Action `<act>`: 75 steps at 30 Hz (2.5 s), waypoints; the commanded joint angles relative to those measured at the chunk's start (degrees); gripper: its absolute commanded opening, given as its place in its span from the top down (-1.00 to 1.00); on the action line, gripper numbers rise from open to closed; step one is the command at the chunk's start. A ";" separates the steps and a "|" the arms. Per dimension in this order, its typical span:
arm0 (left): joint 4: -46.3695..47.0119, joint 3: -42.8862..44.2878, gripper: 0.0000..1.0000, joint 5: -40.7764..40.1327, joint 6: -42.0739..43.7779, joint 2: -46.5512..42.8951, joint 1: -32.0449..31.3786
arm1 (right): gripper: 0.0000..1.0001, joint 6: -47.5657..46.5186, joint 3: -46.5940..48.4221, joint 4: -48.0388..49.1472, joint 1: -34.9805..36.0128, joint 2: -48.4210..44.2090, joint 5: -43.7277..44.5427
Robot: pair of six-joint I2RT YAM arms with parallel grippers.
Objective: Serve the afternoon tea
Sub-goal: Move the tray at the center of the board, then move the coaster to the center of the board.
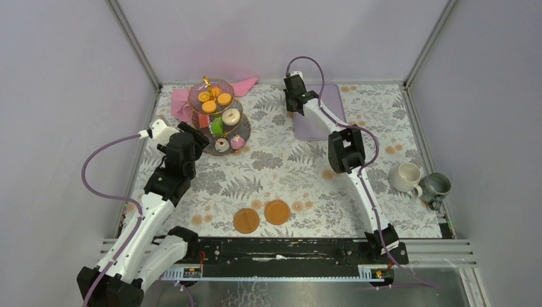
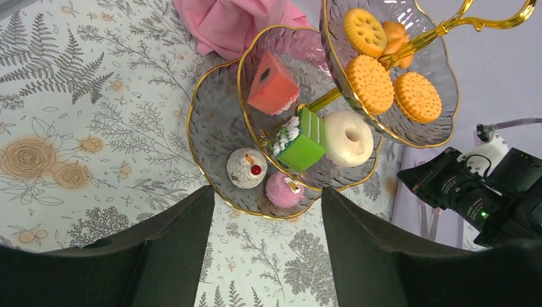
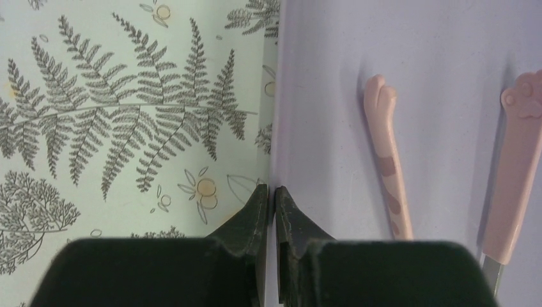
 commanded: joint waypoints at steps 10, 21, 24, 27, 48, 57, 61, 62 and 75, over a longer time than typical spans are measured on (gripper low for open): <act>2.87 -0.08 -0.41 -0.70 1.30 -1.47 0.53 | -0.01 -1.44 -19.40 14.13 -0.28 -17.79 0.74; -0.36 2.28 -0.41 0.87 3.71 -3.13 0.54 | -0.04 -1.19 -42.22 15.36 7.45 -40.98 7.57; -1.81 2.09 -0.41 1.91 3.32 -3.15 0.52 | 0.02 1.40 -52.33 14.99 12.44 -48.99 10.38; -2.12 0.46 -0.37 3.72 2.80 -4.78 0.44 | 0.21 5.79 -61.91 14.38 18.85 -56.35 12.95; -2.80 -1.71 -0.24 10.07 0.92 -6.62 -0.27 | 0.83 43.30 -117.16 56.72 44.67 -85.11 -1.06; -2.75 -1.25 -0.23 10.12 1.35 -6.82 -0.70 | 0.83 52.50 -122.38 78.42 48.59 -73.45 -4.39; -2.92 -1.26 -0.22 10.21 1.36 -7.15 -0.79 | 0.84 54.57 -123.13 82.60 50.06 -69.99 -3.03; -2.92 -1.33 -0.22 10.14 1.29 -7.30 -0.79 | 0.84 54.84 -123.39 83.57 50.09 -69.33 -2.95; -2.66 -1.22 -0.21 9.79 0.52 -7.06 -1.13 | 0.84 57.17 -123.86 86.63 50.60 -64.03 -2.41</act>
